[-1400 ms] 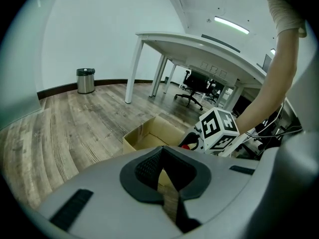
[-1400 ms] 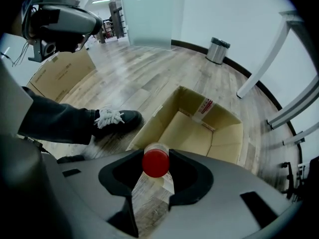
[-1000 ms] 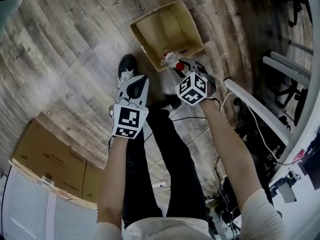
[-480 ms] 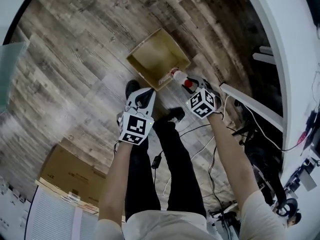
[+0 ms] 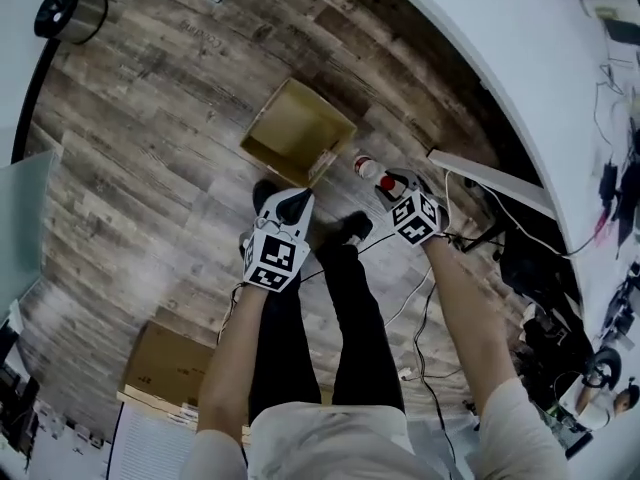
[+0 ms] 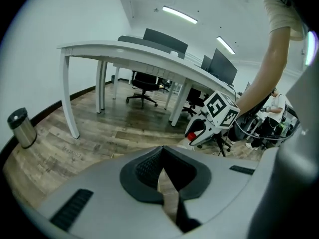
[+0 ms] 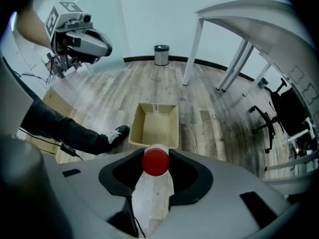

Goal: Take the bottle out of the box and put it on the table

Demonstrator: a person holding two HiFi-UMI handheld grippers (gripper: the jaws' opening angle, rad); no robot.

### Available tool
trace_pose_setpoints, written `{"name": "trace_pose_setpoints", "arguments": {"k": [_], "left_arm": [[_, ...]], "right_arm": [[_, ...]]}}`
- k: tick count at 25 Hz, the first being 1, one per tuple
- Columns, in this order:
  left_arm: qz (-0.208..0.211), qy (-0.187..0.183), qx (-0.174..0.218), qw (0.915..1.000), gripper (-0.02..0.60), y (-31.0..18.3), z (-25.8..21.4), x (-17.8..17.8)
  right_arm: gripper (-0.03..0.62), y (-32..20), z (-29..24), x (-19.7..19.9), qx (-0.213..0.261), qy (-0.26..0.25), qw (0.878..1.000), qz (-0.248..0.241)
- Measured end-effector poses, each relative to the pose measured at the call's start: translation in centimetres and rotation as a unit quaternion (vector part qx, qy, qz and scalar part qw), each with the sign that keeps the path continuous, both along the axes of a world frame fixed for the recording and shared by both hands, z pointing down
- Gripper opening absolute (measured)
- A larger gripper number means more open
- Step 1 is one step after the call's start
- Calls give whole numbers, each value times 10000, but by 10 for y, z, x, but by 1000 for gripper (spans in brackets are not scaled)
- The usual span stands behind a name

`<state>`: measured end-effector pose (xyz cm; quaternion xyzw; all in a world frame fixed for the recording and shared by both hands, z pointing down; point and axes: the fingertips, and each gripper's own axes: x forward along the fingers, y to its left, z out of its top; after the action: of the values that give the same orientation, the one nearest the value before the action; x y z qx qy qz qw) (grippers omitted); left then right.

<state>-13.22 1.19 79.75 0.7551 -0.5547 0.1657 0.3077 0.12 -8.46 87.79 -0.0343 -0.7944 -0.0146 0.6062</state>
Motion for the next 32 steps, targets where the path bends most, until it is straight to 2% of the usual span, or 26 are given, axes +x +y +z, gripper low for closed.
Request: {"name": "trace_pose_setpoints", "arguments": {"k": [6,11,12,16,20,27,32], "left_arm": [[631,205,10,9978,12,-29,-42,28],[1307,129,275,9910,12,-60,-119,42],[1321,119,336,9906,12,-66,-133,40],[939,212,386,9946,12,-78,-179,26],[1001,197,421,9939,12,-81,-220,19],[1282,196,625,9896,12,-101,-294,29],[1476,222,943,9843,12,-127,-339,45]], "right_arm": [[183,-9,-79,28,-57,-101,9974,717],[183,-22,-163,42,76,-411,9901,1343],[183,-26,-180,43,112,-490,9874,1502],[183,-38,-249,49,247,-740,9781,1927],[183,-41,-308,44,259,-954,9754,1973],[181,-49,-382,44,216,-947,9817,1637],[181,-60,-436,51,509,-903,9853,1360]]}}
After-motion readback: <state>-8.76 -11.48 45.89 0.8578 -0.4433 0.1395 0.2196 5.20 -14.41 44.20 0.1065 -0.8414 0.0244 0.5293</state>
